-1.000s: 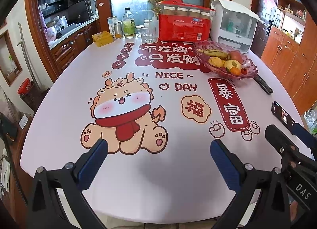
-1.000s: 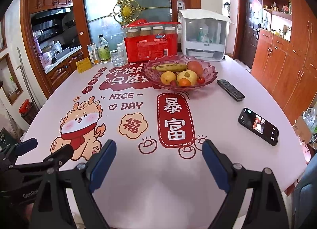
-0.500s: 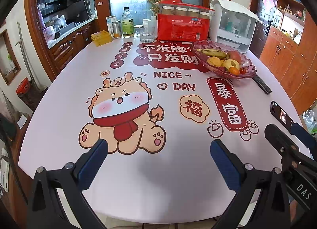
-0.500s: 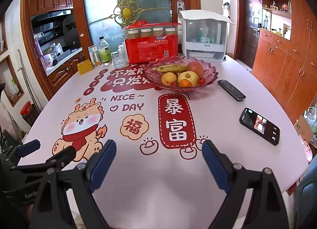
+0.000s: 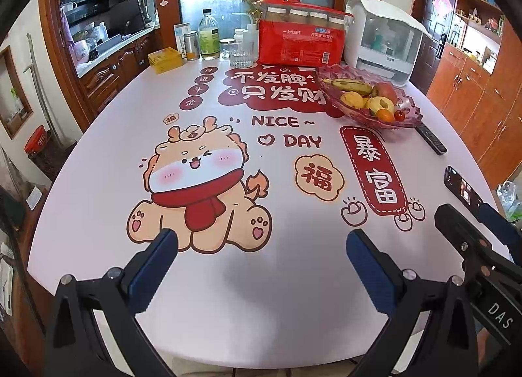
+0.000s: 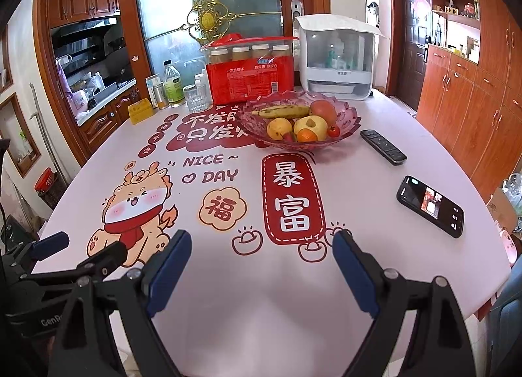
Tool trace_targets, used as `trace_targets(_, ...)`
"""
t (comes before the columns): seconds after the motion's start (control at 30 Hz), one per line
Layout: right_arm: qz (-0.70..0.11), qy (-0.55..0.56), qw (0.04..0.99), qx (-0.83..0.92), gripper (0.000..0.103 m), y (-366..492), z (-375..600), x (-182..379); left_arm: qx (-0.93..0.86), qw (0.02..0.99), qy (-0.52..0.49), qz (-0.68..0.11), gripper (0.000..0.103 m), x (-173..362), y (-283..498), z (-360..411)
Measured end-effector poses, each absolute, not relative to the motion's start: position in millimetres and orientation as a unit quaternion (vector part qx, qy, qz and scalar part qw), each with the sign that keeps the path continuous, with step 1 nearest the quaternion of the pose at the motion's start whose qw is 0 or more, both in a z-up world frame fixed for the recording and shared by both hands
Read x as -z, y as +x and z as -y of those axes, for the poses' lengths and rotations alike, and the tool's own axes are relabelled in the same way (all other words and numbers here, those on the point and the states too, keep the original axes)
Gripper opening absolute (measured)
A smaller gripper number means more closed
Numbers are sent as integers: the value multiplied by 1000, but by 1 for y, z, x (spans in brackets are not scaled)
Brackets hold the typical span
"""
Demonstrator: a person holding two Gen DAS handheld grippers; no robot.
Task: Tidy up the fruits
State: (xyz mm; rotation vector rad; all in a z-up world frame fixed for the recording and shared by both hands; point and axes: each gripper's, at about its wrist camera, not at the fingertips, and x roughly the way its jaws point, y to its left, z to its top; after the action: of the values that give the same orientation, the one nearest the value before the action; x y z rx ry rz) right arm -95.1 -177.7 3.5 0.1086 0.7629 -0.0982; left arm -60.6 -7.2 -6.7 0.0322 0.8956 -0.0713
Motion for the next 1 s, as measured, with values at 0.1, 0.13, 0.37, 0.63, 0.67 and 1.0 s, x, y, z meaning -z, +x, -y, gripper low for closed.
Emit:
trace_targets(0.1, -372, 53, 926, 48, 89, -95, 178, -3, 34, 901, 16, -433, 102, 7, -61, 8)
trace_targets(0.13, -372, 53, 926, 48, 89, -95, 178, -3, 34, 901, 16, -432, 102, 7, -61, 9)
trace_targets(0.37, -372, 54, 925, 48, 89, -95, 179, -2, 34, 900, 16, -433, 102, 7, -60, 7)
trace_targets(0.63, -373, 55, 925, 47, 89, -94, 179, -1, 34, 900, 16, -434, 102, 7, -60, 9)
trace_targets(0.67, -373, 55, 925, 47, 89, -94, 179, -1, 34, 900, 16, -434, 102, 7, -60, 9)
trace_targets(1.0, -373, 56, 925, 47, 89, -94, 180, -1, 34, 900, 15, -435, 102, 8, -60, 10)
